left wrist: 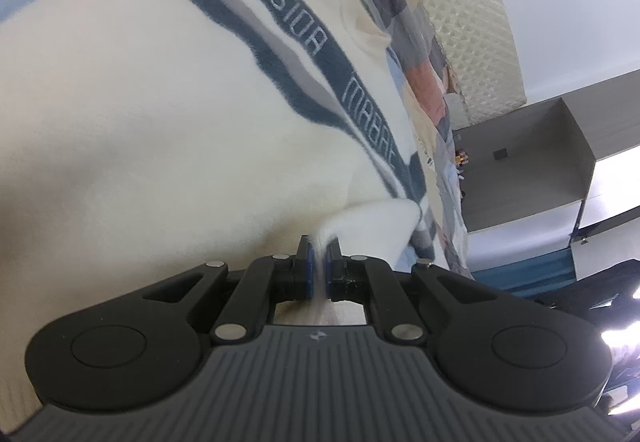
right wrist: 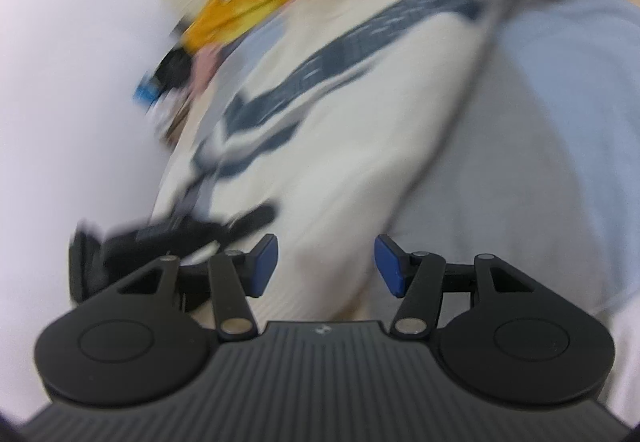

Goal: Fold large clothes
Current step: 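Grasp the sweater fabric with the right gripper while the left gripper holds the hem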

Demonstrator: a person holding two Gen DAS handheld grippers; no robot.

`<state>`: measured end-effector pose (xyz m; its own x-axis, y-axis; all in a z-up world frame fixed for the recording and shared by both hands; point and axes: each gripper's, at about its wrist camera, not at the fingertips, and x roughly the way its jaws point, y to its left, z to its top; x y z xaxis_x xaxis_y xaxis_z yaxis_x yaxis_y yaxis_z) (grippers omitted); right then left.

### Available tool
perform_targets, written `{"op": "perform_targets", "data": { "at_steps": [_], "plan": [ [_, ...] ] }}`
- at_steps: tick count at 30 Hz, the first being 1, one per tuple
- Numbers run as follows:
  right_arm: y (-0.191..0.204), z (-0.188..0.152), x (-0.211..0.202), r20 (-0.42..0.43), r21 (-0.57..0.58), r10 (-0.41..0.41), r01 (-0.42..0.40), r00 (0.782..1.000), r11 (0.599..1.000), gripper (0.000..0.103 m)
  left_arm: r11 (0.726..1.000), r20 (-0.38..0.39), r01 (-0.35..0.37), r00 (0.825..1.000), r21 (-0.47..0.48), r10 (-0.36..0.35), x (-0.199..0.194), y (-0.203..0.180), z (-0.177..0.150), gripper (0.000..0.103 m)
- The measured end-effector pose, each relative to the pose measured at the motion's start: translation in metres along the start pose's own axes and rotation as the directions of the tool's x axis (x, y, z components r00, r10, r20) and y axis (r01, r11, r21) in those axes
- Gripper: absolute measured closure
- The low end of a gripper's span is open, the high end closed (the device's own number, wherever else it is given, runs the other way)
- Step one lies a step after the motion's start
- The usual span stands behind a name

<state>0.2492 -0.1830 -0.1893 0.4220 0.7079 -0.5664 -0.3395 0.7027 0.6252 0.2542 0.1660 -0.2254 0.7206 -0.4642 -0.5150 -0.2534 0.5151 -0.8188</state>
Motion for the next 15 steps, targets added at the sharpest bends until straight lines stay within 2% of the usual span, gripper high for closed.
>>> {"op": "perform_targets", "data": {
  "at_steps": [4, 6, 8, 10, 13, 15],
  "plan": [
    [0.041, -0.011, 0.008, -0.010, -0.225, -0.008, 0.005, 1.000, 0.974, 0.045, 1.000, 0.001, 0.018, 1.000, 0.006, -0.018, -0.002, -0.003, 0.000, 0.096],
    [0.050, -0.017, 0.014, -0.028, -0.258, -0.015, 0.007, 1.000, 0.966, 0.046, 1.000, 0.002, 0.015, 1.000, 0.005, -0.015, -0.002, -0.003, 0.000, 0.096],
    [0.038, -0.018, 0.015, -0.029, -0.139, -0.004, 0.000, 1.000, 0.990, 0.046, 1.000, -0.001, 0.013, 1.000, 0.002, -0.013, -0.003, -0.003, 0.000, 0.096],
    [0.017, -0.022, 0.016, -0.036, 0.058, 0.043, -0.040, 0.998, 0.998, 0.046, 1.000, -0.002, 0.010, 1.000, -0.003, -0.010, 0.000, -0.002, 0.000, 0.096],
    [-0.001, -0.030, 0.017, -0.043, 0.214, 0.029, -0.019, 0.999, 0.977, 0.046, 1.000, 0.000, 0.006, 1.000, -0.004, -0.006, 0.000, -0.002, 0.000, 0.096],
    [-0.012, -0.036, 0.016, -0.039, 0.318, 0.024, -0.010, 0.999, 0.948, 0.046, 1.000, 0.000, 0.005, 1.000, -0.002, -0.005, 0.000, -0.002, 0.000, 0.096]
  ]
}}
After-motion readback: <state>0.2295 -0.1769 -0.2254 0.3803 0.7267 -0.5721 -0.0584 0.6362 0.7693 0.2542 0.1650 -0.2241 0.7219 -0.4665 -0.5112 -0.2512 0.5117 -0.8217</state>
